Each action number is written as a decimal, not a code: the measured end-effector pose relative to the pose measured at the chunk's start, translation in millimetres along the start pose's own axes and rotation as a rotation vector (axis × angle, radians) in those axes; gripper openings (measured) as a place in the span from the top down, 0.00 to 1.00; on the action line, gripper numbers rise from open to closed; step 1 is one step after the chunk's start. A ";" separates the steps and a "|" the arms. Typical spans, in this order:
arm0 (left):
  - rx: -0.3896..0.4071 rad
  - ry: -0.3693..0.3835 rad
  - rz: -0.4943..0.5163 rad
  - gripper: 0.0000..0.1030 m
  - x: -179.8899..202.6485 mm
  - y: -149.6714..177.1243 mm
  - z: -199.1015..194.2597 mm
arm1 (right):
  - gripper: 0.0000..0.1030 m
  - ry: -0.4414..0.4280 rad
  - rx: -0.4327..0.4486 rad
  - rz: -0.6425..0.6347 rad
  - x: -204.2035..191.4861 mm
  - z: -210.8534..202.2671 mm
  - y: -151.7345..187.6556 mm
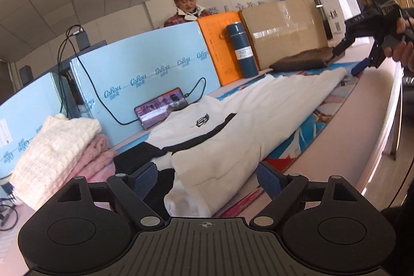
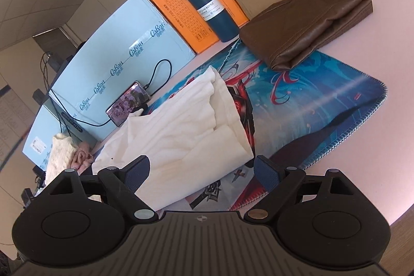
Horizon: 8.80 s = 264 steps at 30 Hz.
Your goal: Fold clothes
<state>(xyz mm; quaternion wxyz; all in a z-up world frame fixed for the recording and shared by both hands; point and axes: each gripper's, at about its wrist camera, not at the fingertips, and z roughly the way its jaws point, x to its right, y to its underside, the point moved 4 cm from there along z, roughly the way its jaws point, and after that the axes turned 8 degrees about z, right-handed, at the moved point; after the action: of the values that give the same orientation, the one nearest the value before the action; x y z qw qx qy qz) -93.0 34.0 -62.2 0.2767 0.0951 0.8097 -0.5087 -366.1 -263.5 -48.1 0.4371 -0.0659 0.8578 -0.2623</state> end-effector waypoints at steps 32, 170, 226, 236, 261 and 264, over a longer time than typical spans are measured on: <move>-0.130 0.032 0.274 0.95 14.8 -7.1 -18.3 | 0.95 0.094 0.228 -0.018 10.0 18.5 3.9; -0.221 -0.055 -0.070 0.08 -12.7 -87.0 196.9 | 0.04 -0.323 0.109 0.235 -25.9 151.0 -100.4; 0.053 0.108 0.280 0.00 173.9 -193.3 193.4 | 0.00 -0.259 -0.252 -0.258 -20.5 206.3 -140.7; 0.057 0.261 0.222 0.48 172.4 -199.5 199.3 | 0.55 -0.149 -0.254 -0.569 -31.7 189.6 -112.7; 0.309 -0.241 -0.207 0.95 10.0 -124.8 50.9 | 0.86 -0.226 -0.046 -0.701 -272.6 141.7 -31.3; 0.271 -0.286 -0.259 0.95 -3.9 -101.5 38.2 | 0.86 -0.255 -0.099 -0.747 -309.5 163.7 3.8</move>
<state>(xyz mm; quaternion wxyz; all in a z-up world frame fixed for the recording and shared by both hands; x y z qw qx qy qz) -120.5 -46.1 5.6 0.3057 -0.0465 0.6920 -0.6523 -48.8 -218.5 92.7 0.4109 -0.4263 0.7254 -0.3511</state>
